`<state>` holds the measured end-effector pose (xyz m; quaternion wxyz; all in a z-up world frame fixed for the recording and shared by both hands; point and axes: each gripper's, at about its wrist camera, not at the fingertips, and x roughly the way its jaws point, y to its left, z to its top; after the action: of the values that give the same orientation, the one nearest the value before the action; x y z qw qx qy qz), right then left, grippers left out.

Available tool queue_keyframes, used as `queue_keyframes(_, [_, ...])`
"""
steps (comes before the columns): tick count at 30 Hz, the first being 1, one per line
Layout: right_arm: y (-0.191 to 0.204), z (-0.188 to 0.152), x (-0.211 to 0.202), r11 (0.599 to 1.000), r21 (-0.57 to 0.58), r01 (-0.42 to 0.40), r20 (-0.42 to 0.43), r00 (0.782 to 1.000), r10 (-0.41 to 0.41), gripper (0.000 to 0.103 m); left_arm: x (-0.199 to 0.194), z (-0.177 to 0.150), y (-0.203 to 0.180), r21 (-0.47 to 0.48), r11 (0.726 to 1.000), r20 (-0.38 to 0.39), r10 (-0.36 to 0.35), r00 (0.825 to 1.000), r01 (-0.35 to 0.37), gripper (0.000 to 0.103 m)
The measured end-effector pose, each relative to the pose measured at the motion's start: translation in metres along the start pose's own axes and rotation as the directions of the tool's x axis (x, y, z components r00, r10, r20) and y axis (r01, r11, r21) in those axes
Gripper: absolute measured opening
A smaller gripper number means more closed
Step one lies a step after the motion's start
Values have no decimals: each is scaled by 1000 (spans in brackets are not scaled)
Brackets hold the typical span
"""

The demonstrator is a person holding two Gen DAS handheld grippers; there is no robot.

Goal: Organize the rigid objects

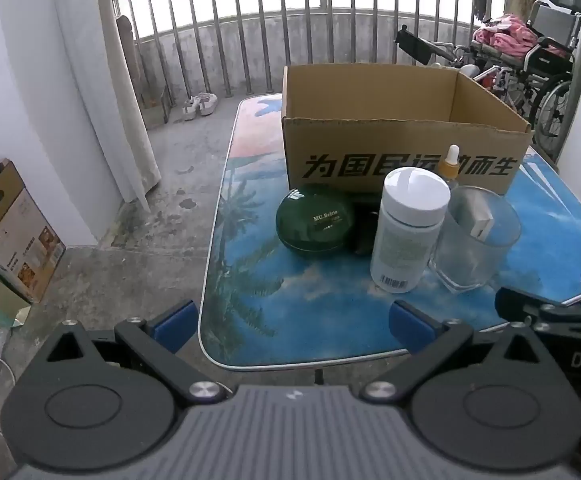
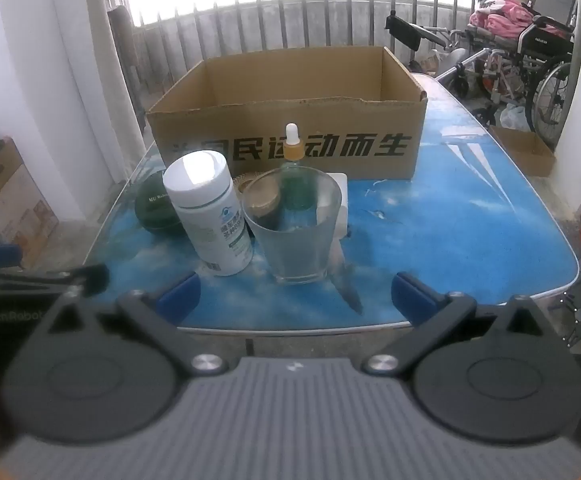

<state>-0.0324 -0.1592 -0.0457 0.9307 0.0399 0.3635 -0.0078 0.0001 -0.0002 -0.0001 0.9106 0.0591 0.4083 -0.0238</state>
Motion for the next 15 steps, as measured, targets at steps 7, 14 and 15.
queue_keyframes(7, [0, -1, -1, 1000, 0, 2, 2, 1000, -2, 102, -2, -1, 5, -10, 1000, -2, -10, 1000, 10, 101])
queue_keyframes(14, [-1, -1, -1, 1000, 0, -1, 6, 1000, 1, 102, -2, -1, 5, -7, 1000, -1, -6, 1000, 6, 101])
queue_keyframes(15, [-1, -1, -1, 1000, 0, -1, 5, 1000, 1, 102, -2, -1, 4, -6, 1000, 0, -5, 1000, 5, 101])
